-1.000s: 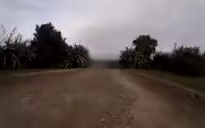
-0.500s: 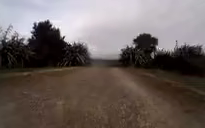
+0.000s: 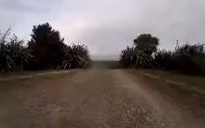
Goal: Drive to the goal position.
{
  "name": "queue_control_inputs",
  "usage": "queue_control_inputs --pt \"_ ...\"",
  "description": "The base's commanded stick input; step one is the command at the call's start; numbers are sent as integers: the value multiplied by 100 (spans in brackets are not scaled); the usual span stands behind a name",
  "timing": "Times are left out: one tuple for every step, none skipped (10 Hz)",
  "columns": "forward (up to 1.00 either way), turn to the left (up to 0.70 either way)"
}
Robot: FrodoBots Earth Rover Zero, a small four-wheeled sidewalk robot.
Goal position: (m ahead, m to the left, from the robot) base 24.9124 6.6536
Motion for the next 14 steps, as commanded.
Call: queue_control_inputs --pt "85 -2" --pt "51 0" --pt "12 0" --pt "4 0" --pt "4 0" --pt "3 0" --pt "1 0" --pt "3 0" --pt "1 0" --pt "4 0" --pt "4 0" --pt "4 0" --pt "2 0" --pt "4 0"
